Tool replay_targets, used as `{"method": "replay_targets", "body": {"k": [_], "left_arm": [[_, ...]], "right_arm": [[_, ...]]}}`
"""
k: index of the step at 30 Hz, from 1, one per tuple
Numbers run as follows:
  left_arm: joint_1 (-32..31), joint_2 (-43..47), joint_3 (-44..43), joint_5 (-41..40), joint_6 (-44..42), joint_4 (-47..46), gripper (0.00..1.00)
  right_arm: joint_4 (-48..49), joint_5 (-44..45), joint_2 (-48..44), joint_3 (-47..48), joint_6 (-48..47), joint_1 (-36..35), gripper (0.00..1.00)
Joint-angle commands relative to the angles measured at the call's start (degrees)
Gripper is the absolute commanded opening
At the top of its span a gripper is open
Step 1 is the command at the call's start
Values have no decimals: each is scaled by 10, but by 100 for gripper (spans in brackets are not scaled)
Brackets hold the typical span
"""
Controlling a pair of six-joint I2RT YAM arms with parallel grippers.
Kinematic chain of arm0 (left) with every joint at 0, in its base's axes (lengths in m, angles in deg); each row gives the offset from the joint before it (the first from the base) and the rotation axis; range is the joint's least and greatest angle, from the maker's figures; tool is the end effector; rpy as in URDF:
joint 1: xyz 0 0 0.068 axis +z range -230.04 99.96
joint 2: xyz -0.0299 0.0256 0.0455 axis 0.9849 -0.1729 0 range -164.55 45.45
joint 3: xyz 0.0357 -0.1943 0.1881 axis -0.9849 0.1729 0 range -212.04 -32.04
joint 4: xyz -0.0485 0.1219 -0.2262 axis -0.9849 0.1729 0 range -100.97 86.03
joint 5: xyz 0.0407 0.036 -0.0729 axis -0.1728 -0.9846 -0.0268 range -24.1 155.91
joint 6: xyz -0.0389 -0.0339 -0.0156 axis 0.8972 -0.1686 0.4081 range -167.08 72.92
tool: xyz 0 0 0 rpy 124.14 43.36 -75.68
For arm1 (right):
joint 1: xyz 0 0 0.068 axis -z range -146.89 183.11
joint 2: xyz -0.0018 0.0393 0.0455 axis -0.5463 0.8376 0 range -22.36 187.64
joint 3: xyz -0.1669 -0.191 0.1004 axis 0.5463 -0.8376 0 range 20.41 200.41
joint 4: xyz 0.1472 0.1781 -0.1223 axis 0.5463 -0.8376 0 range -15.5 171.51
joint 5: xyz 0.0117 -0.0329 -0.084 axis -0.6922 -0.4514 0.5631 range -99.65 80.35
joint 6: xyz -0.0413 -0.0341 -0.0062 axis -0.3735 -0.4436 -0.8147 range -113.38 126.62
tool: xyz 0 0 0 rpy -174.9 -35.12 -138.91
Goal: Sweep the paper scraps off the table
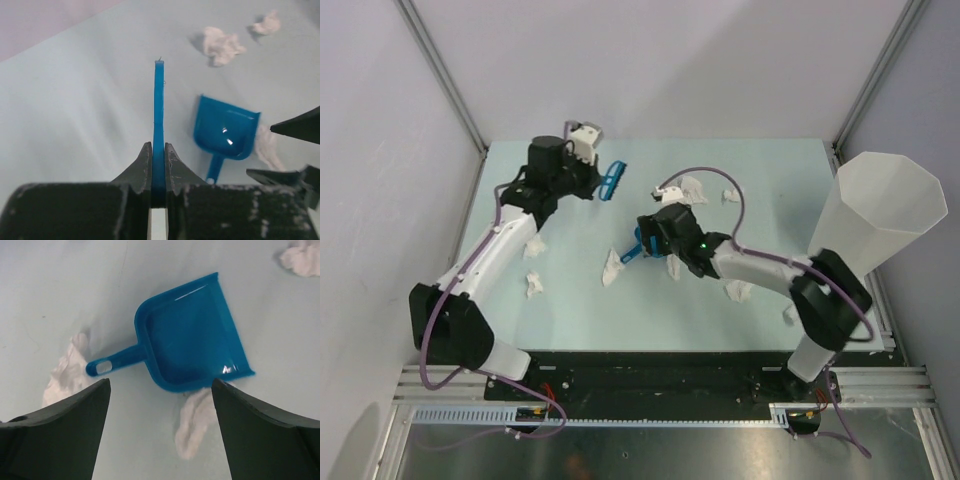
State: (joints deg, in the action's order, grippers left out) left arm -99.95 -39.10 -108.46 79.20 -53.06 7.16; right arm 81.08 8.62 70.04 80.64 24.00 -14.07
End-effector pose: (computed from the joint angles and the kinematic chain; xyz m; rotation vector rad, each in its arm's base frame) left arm 0.3201 -0.1245 0.3530 0.5986 1.9477 -0.3884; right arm 0.2538 0.2573 0.2396 -0.3642 2.0940 0.3315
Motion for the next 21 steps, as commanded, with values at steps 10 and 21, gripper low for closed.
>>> {"method": "replay_targets", "body": {"k": [10,21], "left_arm": [[130,60,123,65,-25,6,0],[158,84,144,107,-18,6,0]], "right_arm": [[-131,-139,324,348,-81,38,71],[-261,-123,395,472,-126,24,45]]}}
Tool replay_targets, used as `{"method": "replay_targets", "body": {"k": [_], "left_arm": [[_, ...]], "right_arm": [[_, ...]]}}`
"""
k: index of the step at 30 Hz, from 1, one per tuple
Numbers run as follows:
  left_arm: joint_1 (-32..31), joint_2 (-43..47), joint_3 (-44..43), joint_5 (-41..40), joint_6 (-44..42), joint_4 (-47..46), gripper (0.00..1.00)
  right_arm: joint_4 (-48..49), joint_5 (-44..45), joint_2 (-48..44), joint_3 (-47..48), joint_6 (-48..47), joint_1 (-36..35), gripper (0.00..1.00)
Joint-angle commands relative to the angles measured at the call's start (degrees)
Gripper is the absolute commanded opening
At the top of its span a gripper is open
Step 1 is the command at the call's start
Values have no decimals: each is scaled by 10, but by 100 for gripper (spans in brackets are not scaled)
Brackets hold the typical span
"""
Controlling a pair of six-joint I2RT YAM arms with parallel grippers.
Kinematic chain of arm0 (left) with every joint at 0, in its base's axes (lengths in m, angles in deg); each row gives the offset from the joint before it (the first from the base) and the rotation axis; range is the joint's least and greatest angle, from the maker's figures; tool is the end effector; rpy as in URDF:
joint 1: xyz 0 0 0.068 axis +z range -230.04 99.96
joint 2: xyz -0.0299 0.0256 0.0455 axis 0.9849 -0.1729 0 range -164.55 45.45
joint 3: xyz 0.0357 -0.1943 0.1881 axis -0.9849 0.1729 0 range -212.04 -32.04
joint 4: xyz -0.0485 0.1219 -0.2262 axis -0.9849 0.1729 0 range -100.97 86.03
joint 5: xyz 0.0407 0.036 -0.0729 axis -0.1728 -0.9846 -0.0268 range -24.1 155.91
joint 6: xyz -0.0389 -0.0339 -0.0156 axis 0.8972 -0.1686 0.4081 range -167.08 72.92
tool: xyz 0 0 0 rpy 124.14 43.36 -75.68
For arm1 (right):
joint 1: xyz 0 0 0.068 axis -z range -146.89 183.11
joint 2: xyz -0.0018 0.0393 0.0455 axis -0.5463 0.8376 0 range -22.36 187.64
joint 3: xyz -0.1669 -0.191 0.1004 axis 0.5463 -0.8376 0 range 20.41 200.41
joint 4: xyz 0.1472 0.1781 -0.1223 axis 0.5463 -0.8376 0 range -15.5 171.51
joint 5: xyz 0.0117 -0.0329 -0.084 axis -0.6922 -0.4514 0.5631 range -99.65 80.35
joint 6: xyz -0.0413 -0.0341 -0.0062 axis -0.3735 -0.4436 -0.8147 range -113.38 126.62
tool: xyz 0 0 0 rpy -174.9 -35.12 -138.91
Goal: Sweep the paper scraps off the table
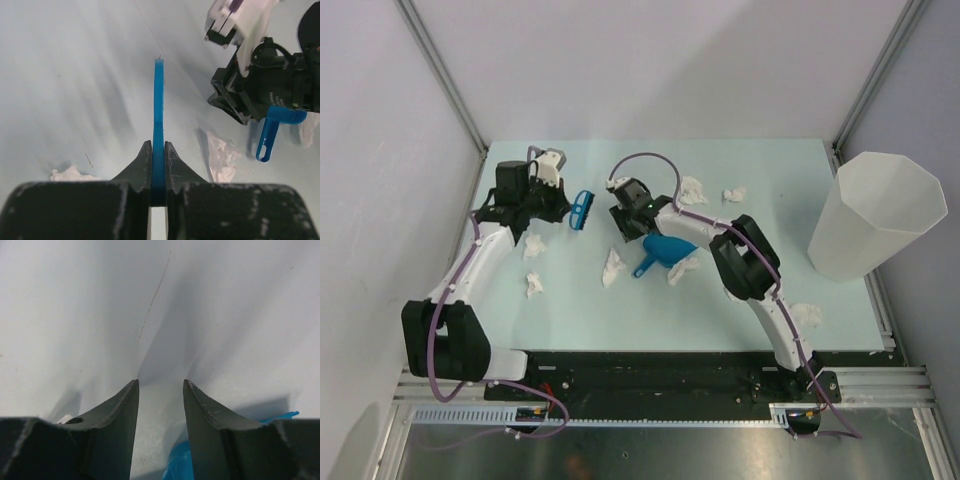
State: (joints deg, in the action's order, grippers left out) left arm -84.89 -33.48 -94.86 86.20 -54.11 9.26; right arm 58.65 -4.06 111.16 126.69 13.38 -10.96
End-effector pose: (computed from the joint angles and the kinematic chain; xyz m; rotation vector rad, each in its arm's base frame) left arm 0.3057 -0.0382 0.2986 0.4206 2.1426 -0.3682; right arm 0.3741 0.3572 0.1622 -0.7450 2.3433 0.2748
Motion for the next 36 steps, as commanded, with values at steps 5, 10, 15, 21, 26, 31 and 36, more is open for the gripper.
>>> {"method": "replay_targets", "body": {"k": [5,10,15,21,26,31,36], "left_arm": [[7,34,11,41,-10,-16,0],[7,32,11,43,-8,-15,0],[7,32,12,46,-8,-15,0],[8,34,16,48,-10,-14,0],[7,41,20,48,-11,-15,0],[7,46,25,55,-11,-15,0],[9,53,27,56,-14,-14,0]], "right_arm": [[-24,8,-38,-12,-40,-15,47],[-36,84,-99,-31,-53,-45,55],[-18,253,-185,-112,-16,-79,86],[-58,177,-164,-132,39,-66,88],[-53,109,-134,-136,42,-53,72],[-32,59,-128,-138,18,-37,47],[-25,-17,-121,-137,-88,-36,18]]}}
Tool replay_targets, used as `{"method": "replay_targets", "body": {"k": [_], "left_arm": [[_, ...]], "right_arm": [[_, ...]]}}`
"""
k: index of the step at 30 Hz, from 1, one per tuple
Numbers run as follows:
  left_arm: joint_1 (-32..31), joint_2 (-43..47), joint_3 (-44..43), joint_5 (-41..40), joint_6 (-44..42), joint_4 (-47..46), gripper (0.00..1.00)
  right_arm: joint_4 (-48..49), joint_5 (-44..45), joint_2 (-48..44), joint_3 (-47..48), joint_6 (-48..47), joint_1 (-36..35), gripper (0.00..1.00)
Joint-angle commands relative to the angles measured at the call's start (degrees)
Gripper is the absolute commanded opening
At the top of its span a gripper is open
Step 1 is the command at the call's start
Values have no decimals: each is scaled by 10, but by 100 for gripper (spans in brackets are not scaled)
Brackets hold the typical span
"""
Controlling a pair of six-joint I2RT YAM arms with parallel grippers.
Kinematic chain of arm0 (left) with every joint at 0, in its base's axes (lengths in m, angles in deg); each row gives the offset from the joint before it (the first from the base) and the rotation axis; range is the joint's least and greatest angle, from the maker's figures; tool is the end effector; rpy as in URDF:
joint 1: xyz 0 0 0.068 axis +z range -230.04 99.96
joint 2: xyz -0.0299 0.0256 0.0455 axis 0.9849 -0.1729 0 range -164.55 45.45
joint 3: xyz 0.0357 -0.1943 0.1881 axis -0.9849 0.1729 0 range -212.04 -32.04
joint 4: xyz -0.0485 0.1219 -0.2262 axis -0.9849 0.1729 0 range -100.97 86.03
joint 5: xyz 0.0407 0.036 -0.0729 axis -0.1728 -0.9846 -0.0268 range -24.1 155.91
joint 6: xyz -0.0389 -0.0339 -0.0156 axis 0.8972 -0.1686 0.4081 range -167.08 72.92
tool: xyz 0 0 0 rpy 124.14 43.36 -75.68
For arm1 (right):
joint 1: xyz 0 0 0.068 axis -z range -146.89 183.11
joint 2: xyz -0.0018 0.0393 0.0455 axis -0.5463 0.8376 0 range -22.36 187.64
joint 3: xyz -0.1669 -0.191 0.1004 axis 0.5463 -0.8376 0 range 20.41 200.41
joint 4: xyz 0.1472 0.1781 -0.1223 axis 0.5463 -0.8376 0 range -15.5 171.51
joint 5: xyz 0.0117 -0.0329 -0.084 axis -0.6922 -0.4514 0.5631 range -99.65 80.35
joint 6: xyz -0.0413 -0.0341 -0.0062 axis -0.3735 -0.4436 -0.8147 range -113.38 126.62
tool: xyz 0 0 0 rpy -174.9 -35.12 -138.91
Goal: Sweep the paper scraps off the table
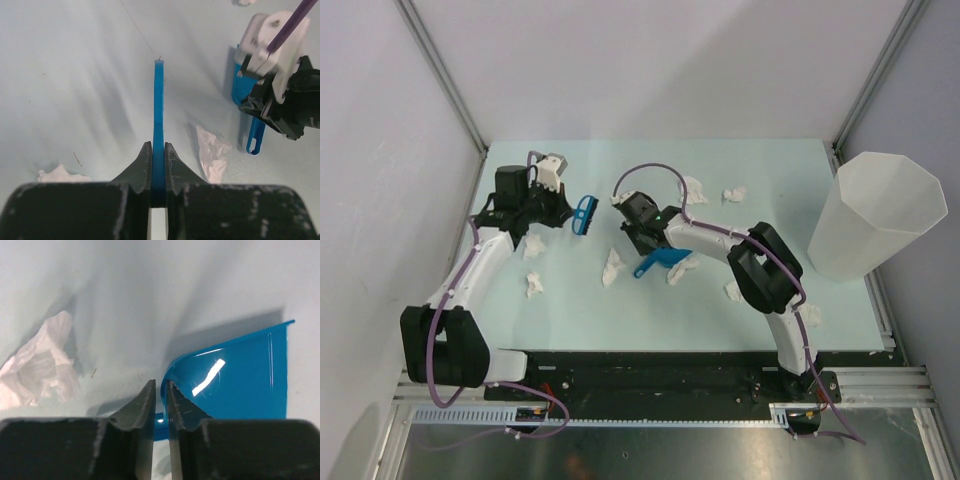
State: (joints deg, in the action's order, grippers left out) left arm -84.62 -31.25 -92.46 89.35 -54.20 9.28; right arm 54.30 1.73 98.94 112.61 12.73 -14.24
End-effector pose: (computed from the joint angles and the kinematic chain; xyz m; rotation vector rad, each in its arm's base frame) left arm 0.2949 -0.0377 0.2959 0.4461 2.1333 -0.4255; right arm 0.3174 0.3341 0.1818 -0.8187 2.3926 0.1196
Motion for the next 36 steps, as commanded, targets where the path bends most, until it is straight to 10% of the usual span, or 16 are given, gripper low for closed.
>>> {"method": "replay_targets", "body": {"k": [1,6,19,21,23,28,31,36], "left_arm": [[7,31,3,26,-14,-14,0],[14,45,8,31,-20,-14,0],[36,68,20,25,-29,-15,0],[36,71,24,25,-33,-14,0],[37,74,27,22,-38,-15,0],[37,81,29,21,-40,-14,0],[37,93,33,26,-44,-14,0],[37,114,50,17,-61,-10,0]], "right_arm": [[16,-82,2,4,-99,-4,15],[-1,-108,-15,1,-176,-10,0],[-107,-286,-74,-50,-488,-73,2],[-107,-295,-77,-56,-496,-74,16],[-93,-273,-89,-60,-486,-82,50],[-31,-156,-130,-64,-381,-112,63],[9,-62,-175,-76,-289,-124,99],[51,57,-240,-134,-69,-130,100]]}}
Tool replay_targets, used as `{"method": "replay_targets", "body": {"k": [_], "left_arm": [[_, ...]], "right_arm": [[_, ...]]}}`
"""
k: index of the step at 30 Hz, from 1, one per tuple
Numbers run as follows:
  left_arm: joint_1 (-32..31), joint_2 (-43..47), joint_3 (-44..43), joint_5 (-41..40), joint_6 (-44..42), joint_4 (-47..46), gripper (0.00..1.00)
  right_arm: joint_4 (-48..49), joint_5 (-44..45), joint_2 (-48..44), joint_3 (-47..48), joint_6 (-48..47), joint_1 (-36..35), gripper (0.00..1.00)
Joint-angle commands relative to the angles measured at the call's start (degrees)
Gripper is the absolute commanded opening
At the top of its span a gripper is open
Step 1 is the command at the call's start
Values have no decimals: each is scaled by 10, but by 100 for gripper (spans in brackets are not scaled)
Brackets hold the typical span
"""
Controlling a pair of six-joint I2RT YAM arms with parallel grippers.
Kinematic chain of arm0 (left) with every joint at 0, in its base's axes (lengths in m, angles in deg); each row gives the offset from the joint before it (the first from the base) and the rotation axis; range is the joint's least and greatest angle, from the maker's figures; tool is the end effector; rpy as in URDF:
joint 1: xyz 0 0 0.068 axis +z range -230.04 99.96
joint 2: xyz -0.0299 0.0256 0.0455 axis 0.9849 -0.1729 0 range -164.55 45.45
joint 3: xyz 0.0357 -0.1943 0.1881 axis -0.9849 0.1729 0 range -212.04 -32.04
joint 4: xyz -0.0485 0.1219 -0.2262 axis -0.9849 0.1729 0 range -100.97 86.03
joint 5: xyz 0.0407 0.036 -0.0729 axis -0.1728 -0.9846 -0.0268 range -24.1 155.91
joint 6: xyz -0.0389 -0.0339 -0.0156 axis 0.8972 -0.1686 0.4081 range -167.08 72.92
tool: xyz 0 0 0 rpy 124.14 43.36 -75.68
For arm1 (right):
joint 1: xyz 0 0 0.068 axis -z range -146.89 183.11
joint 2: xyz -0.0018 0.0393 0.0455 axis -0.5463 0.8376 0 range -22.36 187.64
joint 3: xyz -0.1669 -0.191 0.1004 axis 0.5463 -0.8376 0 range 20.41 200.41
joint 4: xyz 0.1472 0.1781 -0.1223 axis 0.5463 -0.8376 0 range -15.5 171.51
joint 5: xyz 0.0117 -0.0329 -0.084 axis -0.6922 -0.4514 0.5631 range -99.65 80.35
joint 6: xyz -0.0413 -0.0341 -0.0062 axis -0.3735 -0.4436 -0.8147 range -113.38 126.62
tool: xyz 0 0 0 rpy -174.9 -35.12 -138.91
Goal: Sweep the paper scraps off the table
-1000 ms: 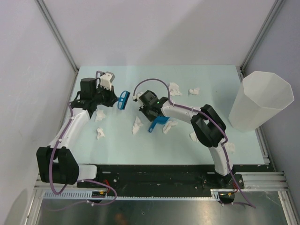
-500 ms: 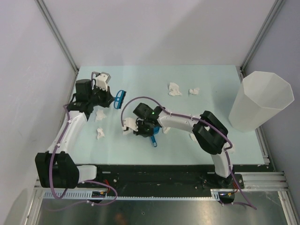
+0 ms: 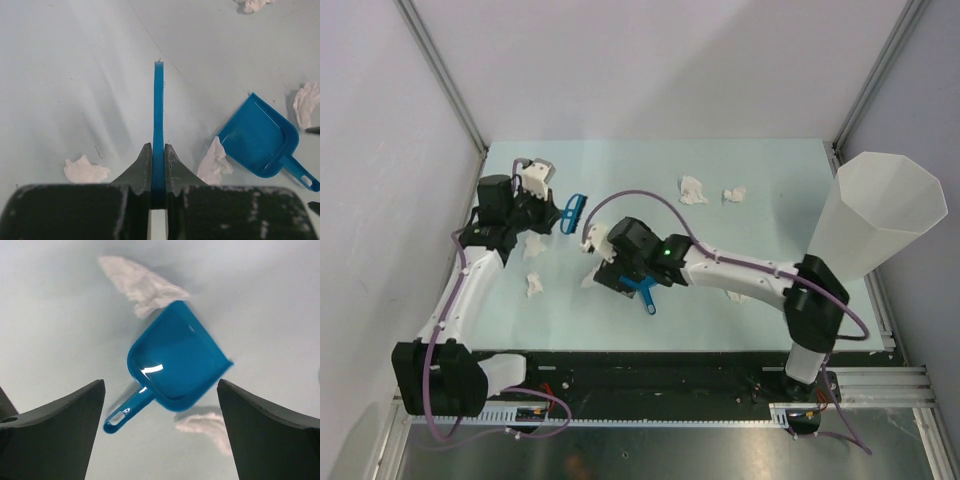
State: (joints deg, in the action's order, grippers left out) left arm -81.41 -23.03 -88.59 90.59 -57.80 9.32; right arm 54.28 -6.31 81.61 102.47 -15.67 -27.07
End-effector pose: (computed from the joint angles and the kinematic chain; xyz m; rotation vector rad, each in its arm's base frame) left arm 0.2648 -0.0211 0.3105 0.4689 2.0435 -0.3604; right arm 0.2033 0.3504 0.2511 -1.5878 1.8518 0.2280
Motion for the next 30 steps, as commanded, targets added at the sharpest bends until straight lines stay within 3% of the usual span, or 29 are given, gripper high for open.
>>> {"method": "replay_targets", "body": {"k": [1,4,7,14,22,30], "left_arm": [[5,36,13,3,-30,-8,0],[5,42,21,4,-37,0,0],[5,48,29,3,-43,6,0],[4,59,52,-13,-64,19,0],[4,65,69,-8,-81,28,0],[2,56,75,-12,-83,35,0]], "right_arm": [[48,160,-80,-44,251,-5,100],[30,264,-91,-81,347,-44,100],[-6,294,-80,-84,407,-87,100],[-13,286,-51,-113,486,-91,88],[-21,209,-13,-125,505,-78,91],[1,176,5,-141,494,-57,76]]}}
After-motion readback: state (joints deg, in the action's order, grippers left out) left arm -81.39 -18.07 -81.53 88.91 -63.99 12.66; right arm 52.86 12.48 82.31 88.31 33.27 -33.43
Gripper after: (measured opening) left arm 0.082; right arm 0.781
